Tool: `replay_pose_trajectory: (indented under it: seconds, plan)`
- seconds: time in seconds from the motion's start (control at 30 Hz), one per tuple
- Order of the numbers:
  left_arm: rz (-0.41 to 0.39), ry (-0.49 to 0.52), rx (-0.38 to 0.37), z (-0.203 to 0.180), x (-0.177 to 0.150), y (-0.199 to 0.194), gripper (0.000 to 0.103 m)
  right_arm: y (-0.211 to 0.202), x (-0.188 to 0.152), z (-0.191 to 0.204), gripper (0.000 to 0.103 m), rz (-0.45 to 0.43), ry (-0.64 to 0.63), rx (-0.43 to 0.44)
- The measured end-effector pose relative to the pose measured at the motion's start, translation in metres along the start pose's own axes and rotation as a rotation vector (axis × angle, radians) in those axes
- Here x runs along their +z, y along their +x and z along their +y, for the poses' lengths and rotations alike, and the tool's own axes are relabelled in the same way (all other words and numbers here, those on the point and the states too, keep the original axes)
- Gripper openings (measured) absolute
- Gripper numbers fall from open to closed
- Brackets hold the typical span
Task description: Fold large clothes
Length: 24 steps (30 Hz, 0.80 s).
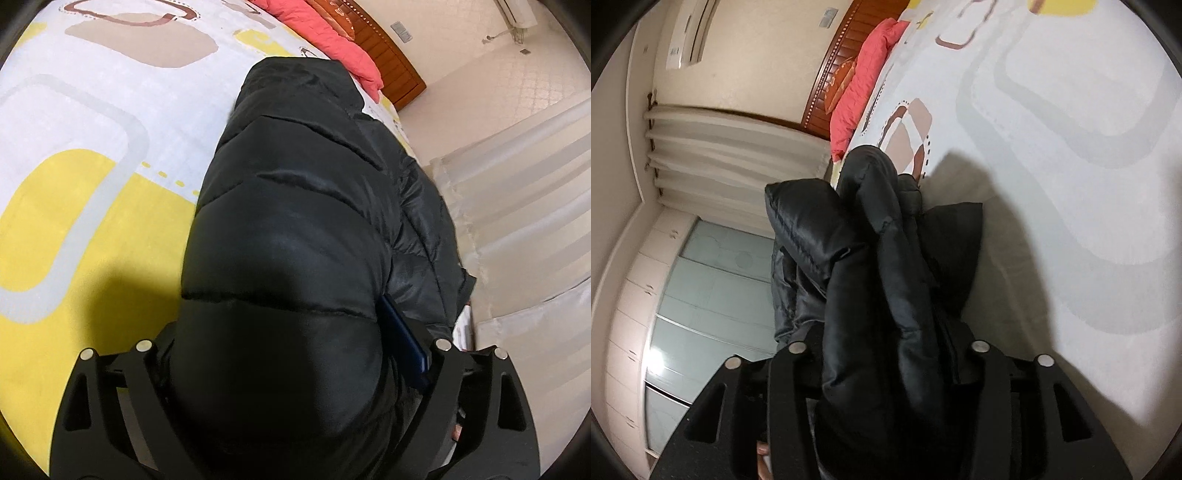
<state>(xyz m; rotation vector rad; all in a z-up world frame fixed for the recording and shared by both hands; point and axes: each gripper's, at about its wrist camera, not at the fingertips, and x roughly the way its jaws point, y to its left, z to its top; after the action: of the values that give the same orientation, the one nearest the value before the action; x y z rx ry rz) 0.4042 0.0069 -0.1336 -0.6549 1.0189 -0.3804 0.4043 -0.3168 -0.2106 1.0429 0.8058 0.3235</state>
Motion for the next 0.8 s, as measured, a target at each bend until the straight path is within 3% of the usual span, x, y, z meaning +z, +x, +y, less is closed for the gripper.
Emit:
replay_pose_trajectory:
  seconds: [0.1,0.2,0.37,0.47,0.53,0.6,0.8]
  plan:
    - [-0.009,-0.032,-0.009,0.013,0.001,-0.018,0.091,-0.015,0.002,0.024,0.063,0.018,-0.112,-0.089]
    - [-0.036,-0.063,-0.042,0.018,0.005,-0.033,0.096,-0.024,0.009,0.043,0.073,0.004,-0.178,-0.106]
    - [-0.042,-0.093,-0.045,0.022,0.033,-0.027,0.097,-0.009,0.042,0.056,0.076,-0.006,-0.156,-0.115]
    - [-0.014,-0.073,0.000,0.015,0.047,-0.012,0.097,0.010,0.052,0.047,0.076,0.022,-0.098,-0.129]
    - [0.000,-0.030,0.040,0.012,0.049,-0.003,0.097,0.018,0.056,0.031,0.063,0.039,-0.029,-0.169]
    - [0.009,0.002,0.074,0.008,0.053,0.006,0.092,0.023,0.056,0.015,0.049,0.048,0.021,-0.144]
    - [0.000,0.025,0.146,0.018,0.042,0.027,0.094,0.026,0.044,-0.012,0.045,0.029,0.063,-0.083]
